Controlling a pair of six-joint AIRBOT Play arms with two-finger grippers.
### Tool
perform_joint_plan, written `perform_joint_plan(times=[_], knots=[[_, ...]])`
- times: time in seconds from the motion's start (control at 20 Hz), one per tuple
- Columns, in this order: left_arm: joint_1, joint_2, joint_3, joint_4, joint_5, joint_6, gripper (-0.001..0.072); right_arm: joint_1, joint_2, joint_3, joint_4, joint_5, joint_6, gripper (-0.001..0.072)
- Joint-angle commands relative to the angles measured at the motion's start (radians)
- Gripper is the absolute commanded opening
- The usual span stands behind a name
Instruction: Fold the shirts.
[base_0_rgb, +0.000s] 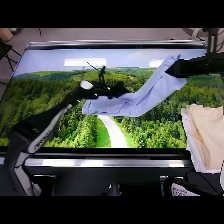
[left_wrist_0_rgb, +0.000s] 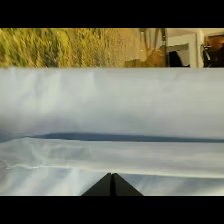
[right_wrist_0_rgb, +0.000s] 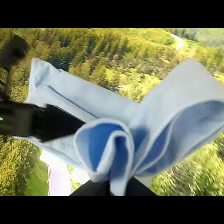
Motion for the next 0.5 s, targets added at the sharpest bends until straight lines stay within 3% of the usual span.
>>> perform_joint_plan(times=[0.0, 0.2, 0.45], knots=[[0.165, 0.224, 0.000, 0.547, -0.116, -0.161, 0.0017, 0.137, -0.063, 0.000, 0.026, -0.132, -0.007, 0.0023], [0.418, 0.461, 0.000, 0.799, -0.204, -0.190, 0.0018, 0.343, -0.161, 0.000, 0.047, -0.313, 0.050, 0.0022], [0.626, 0.630, 0.000, 0.800, -0.268, -0.183, 0.0019, 0.549, -0.369, 0.000, 0.084, -0.525, 0.121, 0.0023]])
